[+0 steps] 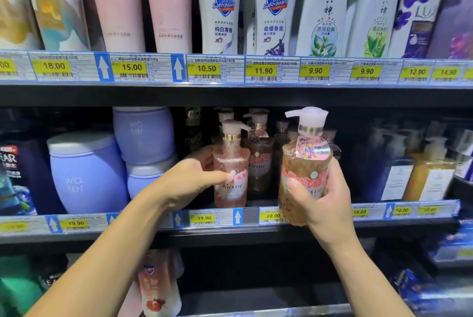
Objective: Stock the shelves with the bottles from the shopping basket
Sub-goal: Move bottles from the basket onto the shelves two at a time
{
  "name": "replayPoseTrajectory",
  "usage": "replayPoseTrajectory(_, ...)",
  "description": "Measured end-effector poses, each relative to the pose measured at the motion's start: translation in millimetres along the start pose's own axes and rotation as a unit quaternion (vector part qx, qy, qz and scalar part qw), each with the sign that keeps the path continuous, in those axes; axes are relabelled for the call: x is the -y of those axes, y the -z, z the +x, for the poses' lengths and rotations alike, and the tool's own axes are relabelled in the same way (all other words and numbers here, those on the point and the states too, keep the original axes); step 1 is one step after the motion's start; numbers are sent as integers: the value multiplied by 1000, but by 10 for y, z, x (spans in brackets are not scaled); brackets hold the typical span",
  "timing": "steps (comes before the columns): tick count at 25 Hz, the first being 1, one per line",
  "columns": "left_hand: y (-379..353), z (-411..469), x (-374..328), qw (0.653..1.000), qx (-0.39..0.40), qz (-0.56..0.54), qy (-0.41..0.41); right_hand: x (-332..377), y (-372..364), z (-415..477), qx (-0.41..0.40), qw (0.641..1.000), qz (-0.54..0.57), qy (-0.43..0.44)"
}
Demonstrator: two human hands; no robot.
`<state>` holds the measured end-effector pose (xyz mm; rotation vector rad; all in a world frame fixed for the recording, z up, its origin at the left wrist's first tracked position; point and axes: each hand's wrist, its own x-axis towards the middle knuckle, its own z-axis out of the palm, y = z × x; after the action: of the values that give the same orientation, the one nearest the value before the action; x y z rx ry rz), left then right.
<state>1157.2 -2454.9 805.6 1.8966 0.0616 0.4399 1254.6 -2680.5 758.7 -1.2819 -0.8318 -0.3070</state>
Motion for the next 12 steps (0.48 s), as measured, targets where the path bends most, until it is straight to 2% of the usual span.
replayPoseTrajectory(4,19,-47,-29,1000,10,11,-7,-5,-24,17,9,1000,13,1)
replayPoseTrajectory(7,67,-127,44,999,-10,35,-14,-2,-46,57,14,1000,24,9)
replayPoseTrajectory(9,79,-239,190,988,-53,142,-34,-13,-70,84,21,999,26,18)
replayPoseTrajectory(12,42,-438,369,900,-76,426,-44,-66,-112,126,64,998,23,15)
